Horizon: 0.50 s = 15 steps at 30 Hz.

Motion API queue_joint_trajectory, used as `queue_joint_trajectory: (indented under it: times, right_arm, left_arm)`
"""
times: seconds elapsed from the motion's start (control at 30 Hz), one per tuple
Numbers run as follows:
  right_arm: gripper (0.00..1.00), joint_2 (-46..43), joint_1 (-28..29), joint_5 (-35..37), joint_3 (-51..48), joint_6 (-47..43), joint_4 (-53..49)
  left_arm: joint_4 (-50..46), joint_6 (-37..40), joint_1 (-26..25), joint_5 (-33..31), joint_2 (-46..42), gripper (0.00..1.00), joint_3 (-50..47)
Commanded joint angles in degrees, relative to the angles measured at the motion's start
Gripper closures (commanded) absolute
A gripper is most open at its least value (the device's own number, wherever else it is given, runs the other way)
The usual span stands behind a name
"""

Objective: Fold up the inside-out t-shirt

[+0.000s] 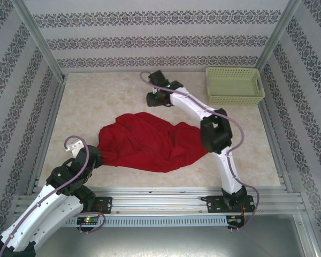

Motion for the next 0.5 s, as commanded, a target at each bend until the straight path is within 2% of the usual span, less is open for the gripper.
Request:
queue_joint_trajectory:
  times: [0.0, 0.17, 0.3, 0.4, 0.47]
  right_arm:
    - [0.51, 3.55, 1.48, -0.87, 3.76, -0.74, -2.06]
    - [0.43, 8.08, 3.07, 1.06, 6.63, -0.85, -4.9]
    - [0.43, 11.0, 3.29, -0.01, 8.42, -0.6, -6.62]
    - [0.51, 12.82, 3.18, -0.47, 11.02, -0.65, -8.02]
    - [0.62, 13.71, 2.86, -0.26, 13.13, -0.86, -9.01]
  left_arm:
    - [-1.16, -0.38, 0.82, -0.46, -0.74, 1.0, -0.68]
    - [-1.59, -1.09, 0.81, -0.12, -1.51, 1.0, -1.39]
    - [-1.96, -1.2, 0.83, -0.04, -1.79, 1.0, -1.68]
    - [-2.31, -1.21, 0.89, -0.26, -1.95, 1.0, -1.7]
    - [-2.66, -1.26, 0.91, -0.74, -2.11, 1.0, -1.43]
